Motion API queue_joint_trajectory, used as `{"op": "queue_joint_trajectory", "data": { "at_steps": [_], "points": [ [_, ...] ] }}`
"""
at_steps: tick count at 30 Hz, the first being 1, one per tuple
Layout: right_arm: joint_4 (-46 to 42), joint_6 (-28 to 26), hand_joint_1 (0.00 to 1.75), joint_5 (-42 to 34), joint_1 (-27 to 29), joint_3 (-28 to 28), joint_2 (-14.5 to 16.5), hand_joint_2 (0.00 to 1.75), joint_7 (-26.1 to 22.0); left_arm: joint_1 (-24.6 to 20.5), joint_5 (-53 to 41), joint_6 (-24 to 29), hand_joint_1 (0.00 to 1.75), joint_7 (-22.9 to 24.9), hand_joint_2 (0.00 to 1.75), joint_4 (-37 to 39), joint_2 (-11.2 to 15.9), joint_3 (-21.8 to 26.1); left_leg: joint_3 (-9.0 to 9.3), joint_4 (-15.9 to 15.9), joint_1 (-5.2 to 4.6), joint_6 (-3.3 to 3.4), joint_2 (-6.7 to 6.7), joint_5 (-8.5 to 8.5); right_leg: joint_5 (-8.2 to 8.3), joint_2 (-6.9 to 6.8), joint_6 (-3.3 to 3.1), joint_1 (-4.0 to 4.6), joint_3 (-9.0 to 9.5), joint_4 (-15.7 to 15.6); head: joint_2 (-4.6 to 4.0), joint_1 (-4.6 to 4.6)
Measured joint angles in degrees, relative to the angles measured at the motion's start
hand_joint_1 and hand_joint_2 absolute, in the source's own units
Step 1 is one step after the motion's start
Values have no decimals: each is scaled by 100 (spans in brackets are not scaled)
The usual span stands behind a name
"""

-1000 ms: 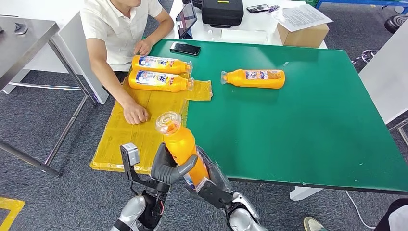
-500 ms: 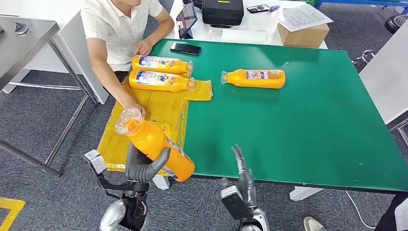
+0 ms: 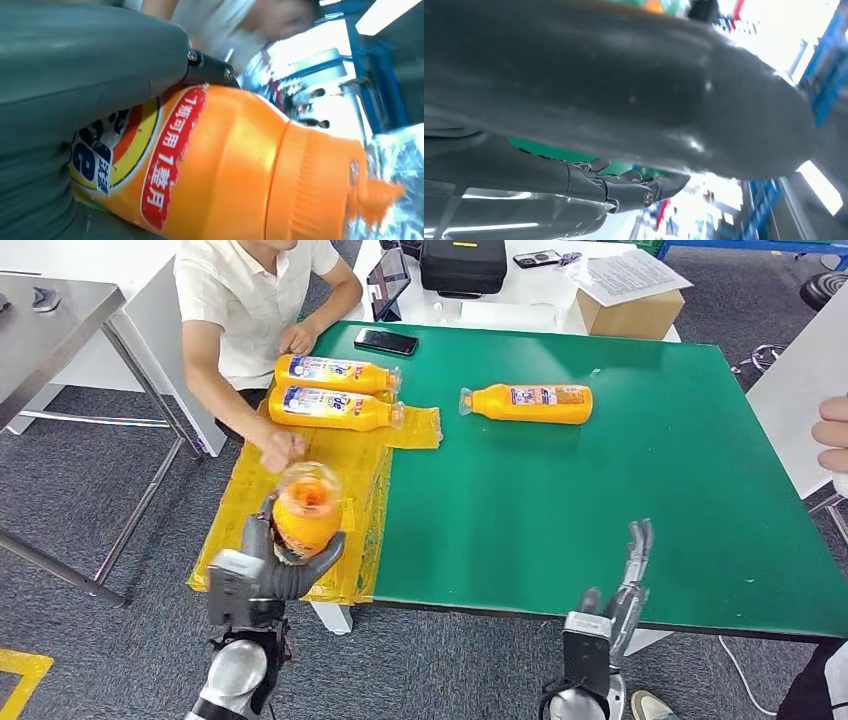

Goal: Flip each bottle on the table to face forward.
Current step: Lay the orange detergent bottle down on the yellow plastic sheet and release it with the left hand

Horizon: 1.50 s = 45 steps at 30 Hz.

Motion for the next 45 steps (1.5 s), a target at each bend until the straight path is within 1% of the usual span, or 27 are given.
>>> {"op": "queue_joint_trajectory", "data": {
  "at_steps": [2,5,8,14,15,16,17,18,20,21,22,23,26,28,33,45],
  "points": [
    [-141,-2,0,-69,-11,-96,32,0,0,-296,-1444,279,175,106,175,531,165,-93,3,0,0,-1,3,1,1,1,-1,0,2,0,0,0],
    [-183,-3,0,-223,-57,-113,35,0,0,-722,-2679,278,175,171,175,1415,311,-192,3,0,-1,-2,8,3,4,2,-1,-1,1,1,0,1],
    [-171,-2,0,-359,-135,-65,27,0,0,-1183,-3385,263,175,164,175,2311,373,-273,3,0,-1,-3,8,7,5,1,0,-1,2,1,0,1],
    [-49,-2,0,-560,-257,131,-16,0,0,-1969,-4111,269,174,216,175,3815,444,-490,1,0,0,-3,8,7,5,1,0,0,3,4,0,0],
    [-24,-2,0,-598,-262,167,-25,44,0,-2064,-4144,261,171,206,175,4003,454,-512,1,0,0,-3,7,7,5,1,0,0,2,5,0,-1],
    [-3,-2,0,-624,-267,198,-35,87,0,-2150,-4163,256,163,198,175,4156,461,-527,1,0,0,-3,6,7,4,1,0,0,3,6,0,0],
    [16,-2,0,-639,-271,224,-44,131,0,-2227,-4173,252,149,192,175,4287,465,-541,1,0,0,-4,5,7,4,1,0,0,3,6,0,0],
    [34,-2,0,-651,-275,245,-53,175,0,-2298,-4178,235,122,192,175,4403,470,-556,1,0,0,-4,4,7,3,0,0,0,3,6,0,0],
    [81,-3,0,-693,-290,291,-71,175,0,-2426,-4205,138,52,210,175,4616,475,-587,1,0,0,-4,4,6,3,1,0,0,4,6,0,-1],
    [113,-2,0,-725,-298,319,-82,175,0,-2489,-4214,50,23,233,175,4719,477,-602,2,0,0,-4,4,6,3,1,0,0,4,6,0,0],
    [147,-2,0,-759,-307,349,-92,175,0,-2557,-4202,-56,7,266,175,4819,477,-612,3,0,0,-4,4,7,3,1,-1,0,5,6,0,0],
    [183,-2,0,-794,-316,380,-103,175,0,-2630,-4148,-180,0,301,175,4918,477,-615,5,0,0,-4,4,7,3,1,-1,0,8,6,0,0],
    [279,-3,0,-878,-331,454,-130,175,0,-2826,-3870,-550,0,395,175,5175,465,-569,22,-1,0,-5,5,7,3,1,-1,0,25,7,0,0],
    [330,-3,0,-903,-333,488,-149,175,0,-2894,-3772,-658,0,426,175,5297,447,-518,31,-1,0,-5,5,7,3,1,-1,0,33,7,0,-1],
    [407,-3,0,-917,-338,528,-179,175,0,-2968,-3742,-679,0,434,175,5461,420,-457,36,-1,0,-5,2,7,3,0,-1,0,39,8,0,0],
    [420,-3,0,-917,-339,531,-184,175,0,-2979,-3737,-694,0,435,175,5482,416,-448,36,-1,0,-5,1,7,3,0,-1,0,40,8,0,0]
  ]
}}
